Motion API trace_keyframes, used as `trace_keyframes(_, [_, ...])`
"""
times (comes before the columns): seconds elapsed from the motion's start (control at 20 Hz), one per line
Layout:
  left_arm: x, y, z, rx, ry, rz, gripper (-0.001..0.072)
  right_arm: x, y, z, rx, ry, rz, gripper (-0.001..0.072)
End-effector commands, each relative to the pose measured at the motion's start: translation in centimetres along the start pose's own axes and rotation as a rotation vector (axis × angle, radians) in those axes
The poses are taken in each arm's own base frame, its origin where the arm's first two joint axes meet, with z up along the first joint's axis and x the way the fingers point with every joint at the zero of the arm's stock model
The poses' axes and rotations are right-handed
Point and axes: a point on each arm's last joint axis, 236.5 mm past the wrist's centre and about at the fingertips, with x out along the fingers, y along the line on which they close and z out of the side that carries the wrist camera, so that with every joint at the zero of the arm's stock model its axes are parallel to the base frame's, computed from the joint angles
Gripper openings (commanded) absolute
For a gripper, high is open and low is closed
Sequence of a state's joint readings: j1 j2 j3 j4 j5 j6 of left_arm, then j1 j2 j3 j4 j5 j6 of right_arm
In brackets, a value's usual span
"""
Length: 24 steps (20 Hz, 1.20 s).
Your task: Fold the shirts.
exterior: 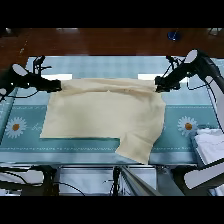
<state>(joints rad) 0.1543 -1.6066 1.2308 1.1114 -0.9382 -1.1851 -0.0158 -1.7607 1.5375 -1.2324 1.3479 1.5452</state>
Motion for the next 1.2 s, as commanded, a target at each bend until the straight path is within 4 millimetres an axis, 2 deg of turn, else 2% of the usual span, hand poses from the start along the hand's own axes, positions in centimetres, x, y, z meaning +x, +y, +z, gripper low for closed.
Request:
trace_keyframes(0.0, [0.0,1.7,0.4,-0.026,-0.019,0.022,0.0034,1.2,-0.6,-1.0,0.011,0.064,-0.012,0.0026])
trace_keyframes(0.15, [-0.2,3.1,0.0,-0.057,-0.012,0.028,0.0059,2.4,-1.1,-1.2,0.020,0.089,-0.015,0.0027])
trace_keyframes(0.25, [-0.1,3.1,-0.5,-0.054,0.011,0.020,0.0074,3.0,-1.3,-1.3,0.024,0.099,-0.016,0.0028])
trace_keyframes(0.5, [0.7,3.9,-1.4,-0.036,0.048,0.033,0.0074,3.0,-2.8,-1.4,0.038,0.102,-0.079,0.0027])
trace_keyframes(0.6, [1.1,3.9,-1.7,-0.039,0.058,0.031,0.0075,3.0,-2.7,-1.5,0.040,0.108,-0.075,0.0028])
trace_keyframes(0.65, [1.3,4.0,-1.8,-0.041,0.063,0.031,0.0087,2.9,-2.7,-1.6,0.040,0.112,-0.073,0.0054])
trace_keyframes(0.7, [1.4,4.1,-1.9,-0.042,0.066,0.030,0.0187,2.9,-2.7,-1.7,0.040,0.115,-0.073,0.0073])
trace_keyframes(0.8, [1.4,4.1,-1.9,-0.042,0.066,0.031,0.0266,2.9,-2.7,-1.7,0.038,0.116,-0.073,0.0105])
trace_keyframes(0.9, [1.0,4.0,-1.4,-0.038,0.060,0.029,0.0570,2.9,-2.6,-1.6,0.024,0.115,-0.069,0.0255])
trace_keyframes(0.95, [0.4,4.0,-0.7,-0.043,0.055,0.026,0.0625,2.8,-2.5,-1.7,0.004,0.116,-0.068,0.0262])
trace_keyframes(1.0, [-0.7,4.2,0.4,-0.056,0.037,0.032,0.0650,2.3,-2.5,-1.7,-0.017,0.112,-0.069,0.0324])
trace_keyframes(1.05, [-2.2,4.6,1.6,-0.037,0.025,0.047,0.0686,1.5,-2.5,-1.7,-0.046,0.102,-0.081,0.0419])
trace_keyframes(1.1, [-3.8,5.5,2.4,-0.016,0.021,0.086,0.0687,0.2,-3.3,-1.6,-0.067,0.082,-0.127,0.0488])
trace_keyframes(1.15, [-5.8,7.0,3.1,-0.007,0.026,0.150,0.0687,-1.6,-4.8,-1.6,-0.091,0.060,-0.214,0.0495])
